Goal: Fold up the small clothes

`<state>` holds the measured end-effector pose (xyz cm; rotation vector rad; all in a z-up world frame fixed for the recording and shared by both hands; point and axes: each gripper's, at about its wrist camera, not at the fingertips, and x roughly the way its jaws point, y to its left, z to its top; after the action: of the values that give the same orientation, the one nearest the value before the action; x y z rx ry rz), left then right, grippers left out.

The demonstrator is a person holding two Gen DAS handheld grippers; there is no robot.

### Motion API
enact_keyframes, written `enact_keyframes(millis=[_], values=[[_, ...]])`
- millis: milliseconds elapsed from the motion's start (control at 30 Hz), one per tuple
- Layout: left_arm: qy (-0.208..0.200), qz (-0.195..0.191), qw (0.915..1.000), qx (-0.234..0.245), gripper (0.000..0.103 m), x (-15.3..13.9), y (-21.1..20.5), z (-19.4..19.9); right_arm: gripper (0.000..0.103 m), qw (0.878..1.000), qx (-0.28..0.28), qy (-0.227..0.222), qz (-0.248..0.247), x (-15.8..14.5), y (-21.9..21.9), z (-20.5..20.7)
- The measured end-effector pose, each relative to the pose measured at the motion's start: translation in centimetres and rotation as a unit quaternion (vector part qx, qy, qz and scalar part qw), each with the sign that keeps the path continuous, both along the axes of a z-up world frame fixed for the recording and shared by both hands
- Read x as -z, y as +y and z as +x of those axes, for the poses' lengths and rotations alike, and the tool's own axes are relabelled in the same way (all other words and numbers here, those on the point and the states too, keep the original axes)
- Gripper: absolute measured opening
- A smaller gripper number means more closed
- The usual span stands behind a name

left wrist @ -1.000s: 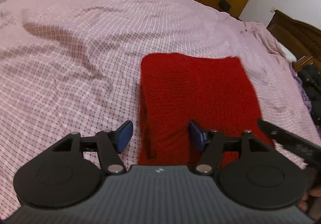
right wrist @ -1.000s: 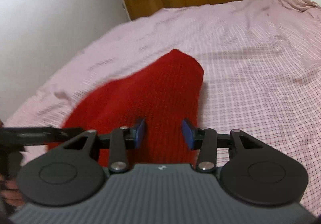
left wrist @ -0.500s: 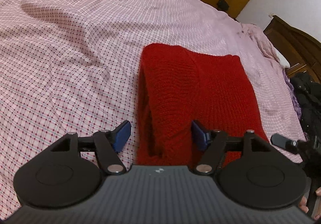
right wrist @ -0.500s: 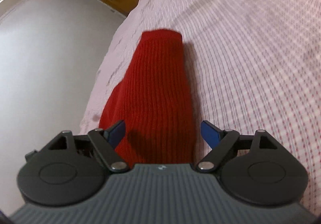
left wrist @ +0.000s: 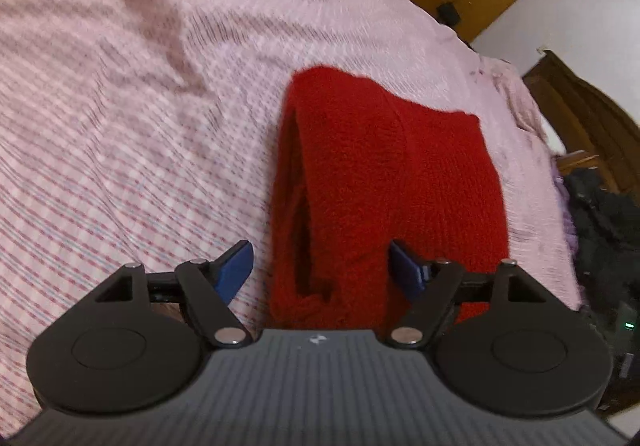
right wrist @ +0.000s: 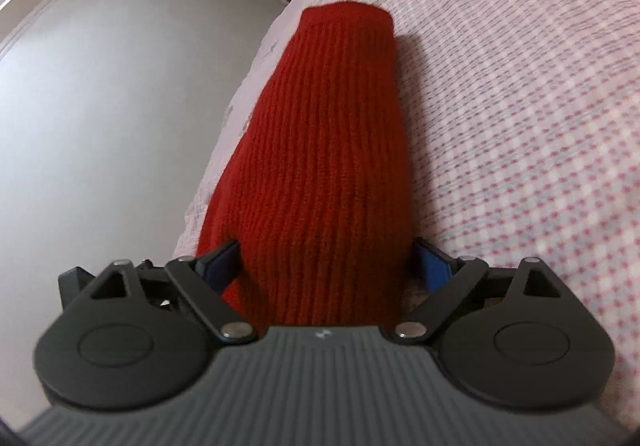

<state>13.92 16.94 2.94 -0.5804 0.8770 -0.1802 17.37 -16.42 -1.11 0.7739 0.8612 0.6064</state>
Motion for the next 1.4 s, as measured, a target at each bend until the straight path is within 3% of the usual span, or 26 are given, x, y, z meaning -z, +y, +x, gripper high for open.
enact_keyframes(millis=[100, 200, 333, 633, 800, 933, 1133, 1267, 1400], values=[[0.014, -0.049, 0.9985, 0.020, 0.080, 0.7, 0.1, 0.2, 0.093, 1.000, -0.005, 0.004, 0.007, 0.1, 0.7, 0.8], [0.025, -0.096, 0.9944, 0.037, 0.078, 1.4, -0.1, 0.3, 0.081, 1.000, -0.002, 0.010, 0.027, -0.3, 0.5, 1.1], [0.012, -0.085, 0.9953, 0.045, 0.077, 0.3, -1.0, -0.2, 0.070, 0.999, 0.005, 0.008, 0.043, -2.3, -0.5, 0.1], [-0.012, -0.092, 0.9930, 0.072, 0.073, -3.2, -3.6, -4.9, 0.068, 1.000, 0.005, -0.019, 0.020, -8.7, -3.3, -5.9], [-0.007, -0.098, 0.9910, 0.091, 0.073, -3.5, -6.0, -8.7, 0.068, 1.000, 0.017, -0.013, -0.004, -10.0, -5.5, -11.0], [-0.003, -0.071, 0.9920, 0.104, 0.073, -3.3, -7.9, -12.3, 0.068, 0.999, 0.029, 0.007, -0.024, -9.3, -7.1, -14.3], [0.010, 0.037, 0.9943, 0.100, 0.074, -1.6, -10.1, -14.3, 0.067, 0.993, 0.037, 0.005, -0.111, -6.7, -7.1, -15.4], [0.012, 0.059, 0.9942, 0.089, 0.076, -0.5, -10.2, -15.4, 0.070, 0.989, 0.029, -0.024, -0.143, -5.9, -6.1, -15.4], [0.000, 0.084, 0.9930, 0.083, 0.076, -1.5, -10.3, -16.8, 0.071, 0.988, 0.035, -0.038, -0.148, -5.9, -5.4, -15.7]])
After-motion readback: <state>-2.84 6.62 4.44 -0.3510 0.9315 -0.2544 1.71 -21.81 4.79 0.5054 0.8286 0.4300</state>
